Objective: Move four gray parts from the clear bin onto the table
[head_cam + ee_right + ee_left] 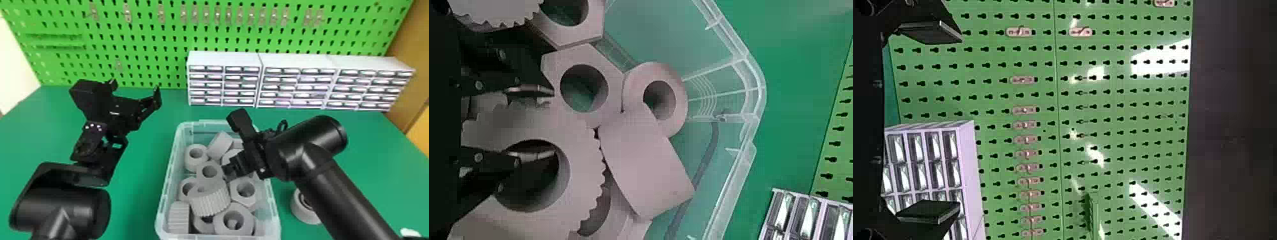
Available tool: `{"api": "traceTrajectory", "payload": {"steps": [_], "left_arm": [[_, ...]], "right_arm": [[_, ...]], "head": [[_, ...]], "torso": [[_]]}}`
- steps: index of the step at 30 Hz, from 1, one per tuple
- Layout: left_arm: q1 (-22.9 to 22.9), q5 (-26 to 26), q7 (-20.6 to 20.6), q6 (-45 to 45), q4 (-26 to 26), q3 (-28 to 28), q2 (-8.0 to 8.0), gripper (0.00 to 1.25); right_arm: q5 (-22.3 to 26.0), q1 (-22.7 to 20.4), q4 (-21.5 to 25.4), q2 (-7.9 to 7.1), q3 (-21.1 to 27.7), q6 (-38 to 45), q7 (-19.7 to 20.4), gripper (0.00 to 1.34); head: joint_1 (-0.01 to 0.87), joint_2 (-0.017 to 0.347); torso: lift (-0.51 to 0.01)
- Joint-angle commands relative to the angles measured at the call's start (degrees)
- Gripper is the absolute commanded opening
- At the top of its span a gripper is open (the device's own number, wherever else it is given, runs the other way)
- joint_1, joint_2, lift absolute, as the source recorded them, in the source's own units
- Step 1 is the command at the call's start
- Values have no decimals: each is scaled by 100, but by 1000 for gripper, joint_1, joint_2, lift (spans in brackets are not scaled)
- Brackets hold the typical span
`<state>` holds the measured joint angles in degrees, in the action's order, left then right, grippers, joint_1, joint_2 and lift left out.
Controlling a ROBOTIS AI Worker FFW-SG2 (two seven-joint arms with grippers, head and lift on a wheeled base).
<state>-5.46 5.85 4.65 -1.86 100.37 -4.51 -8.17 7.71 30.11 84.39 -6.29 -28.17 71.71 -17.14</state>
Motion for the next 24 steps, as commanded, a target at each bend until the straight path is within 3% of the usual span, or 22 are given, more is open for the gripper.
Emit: {"api": "traceTrajectory", "payload": {"steps": [1, 14, 24], "left_arm": [[1, 4, 1, 1, 0, 3, 0, 1138], [1, 4, 1, 1, 0, 3, 0, 1138], [1, 4, 1, -8, 0, 3, 0, 1138]], "right_arm": [[-129, -5, 34, 5, -40, 1, 0, 367], [-296, -5, 245, 14, -75, 1, 0, 367], [-244, 22, 948, 23, -49, 142, 0, 367]], "head": [[678, 34], [678, 34], [678, 34]], "torso": [[-50], [-50], [-50]]}}
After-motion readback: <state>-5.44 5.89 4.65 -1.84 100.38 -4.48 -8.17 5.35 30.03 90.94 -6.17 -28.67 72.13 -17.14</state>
